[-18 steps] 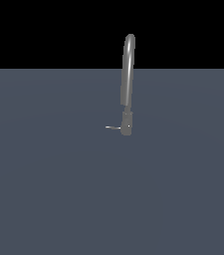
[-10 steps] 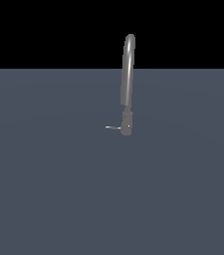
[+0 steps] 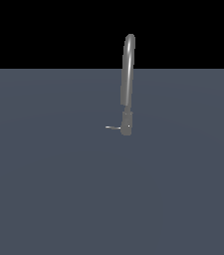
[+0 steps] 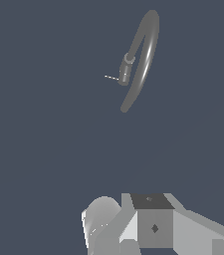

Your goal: Turn on the faucet by rotating a designated handle.

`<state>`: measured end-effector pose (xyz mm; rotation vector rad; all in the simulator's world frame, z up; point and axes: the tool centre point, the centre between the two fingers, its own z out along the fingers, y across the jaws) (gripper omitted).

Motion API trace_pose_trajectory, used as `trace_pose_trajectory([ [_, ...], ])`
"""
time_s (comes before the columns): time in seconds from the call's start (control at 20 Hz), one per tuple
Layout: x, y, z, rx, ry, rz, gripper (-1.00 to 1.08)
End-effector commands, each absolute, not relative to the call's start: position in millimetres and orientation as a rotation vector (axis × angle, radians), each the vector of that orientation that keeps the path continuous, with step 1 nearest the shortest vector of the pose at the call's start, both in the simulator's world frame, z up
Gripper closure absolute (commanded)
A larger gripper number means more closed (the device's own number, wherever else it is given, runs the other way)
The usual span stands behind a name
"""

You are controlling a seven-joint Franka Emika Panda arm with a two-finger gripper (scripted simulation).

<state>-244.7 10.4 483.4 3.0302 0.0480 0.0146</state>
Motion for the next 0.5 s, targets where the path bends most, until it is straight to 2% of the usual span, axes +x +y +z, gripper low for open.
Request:
trace_pose_trajectory([
  [0.0, -244, 7, 486, 2.983, 0.032, 0.031, 1.08],
  [0.45, -239, -14, 504, 2.689, -0.049, 0.113, 1.08],
])
